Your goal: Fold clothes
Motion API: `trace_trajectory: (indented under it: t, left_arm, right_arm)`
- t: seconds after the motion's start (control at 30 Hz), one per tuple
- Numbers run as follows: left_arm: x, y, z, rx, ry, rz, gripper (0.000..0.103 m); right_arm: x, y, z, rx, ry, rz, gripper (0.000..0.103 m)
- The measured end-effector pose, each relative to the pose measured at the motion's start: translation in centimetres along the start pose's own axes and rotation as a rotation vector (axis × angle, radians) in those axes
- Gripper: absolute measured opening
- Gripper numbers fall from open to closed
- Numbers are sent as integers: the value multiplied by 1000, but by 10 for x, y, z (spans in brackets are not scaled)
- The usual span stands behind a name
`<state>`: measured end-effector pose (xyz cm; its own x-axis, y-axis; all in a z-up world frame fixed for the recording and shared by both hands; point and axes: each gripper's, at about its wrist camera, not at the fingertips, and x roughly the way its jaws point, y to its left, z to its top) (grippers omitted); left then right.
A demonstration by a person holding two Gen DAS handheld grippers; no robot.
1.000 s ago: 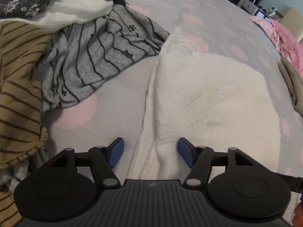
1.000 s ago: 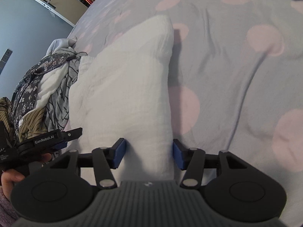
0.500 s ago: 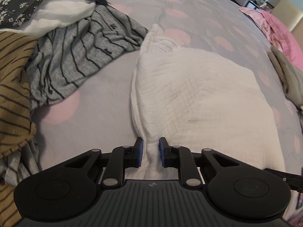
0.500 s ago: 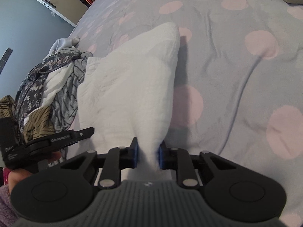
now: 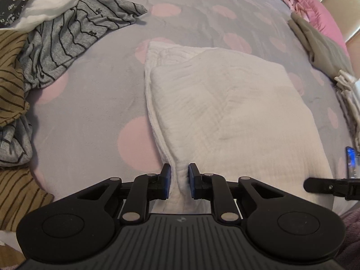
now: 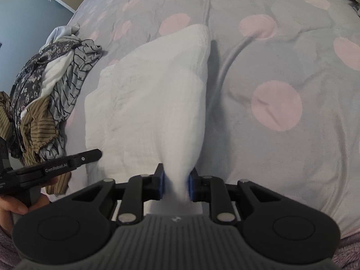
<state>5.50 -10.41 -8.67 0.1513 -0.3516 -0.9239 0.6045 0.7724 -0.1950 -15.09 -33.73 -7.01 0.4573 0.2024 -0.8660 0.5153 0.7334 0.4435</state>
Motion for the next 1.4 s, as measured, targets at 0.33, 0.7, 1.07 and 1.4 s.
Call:
trace_trajectory:
  t: [0.33,0.7,1.07,1.4]
  left_arm:
    - [14,10,-3,-68,55,17,34]
    - [-15,35,15,-145,-123,-59,46]
    - [14,45,29,-98,-157,-150,52]
    - [43,38,41,-54,-125,-157,56]
  right_arm:
    - [23,-4,-2,-17,1,-66,43]
    - [-5,0,23,17,-122,-20,66]
    - [1,-19,68,16,-114,-1,70]
    - [49,-26,80,36,-78,57,70]
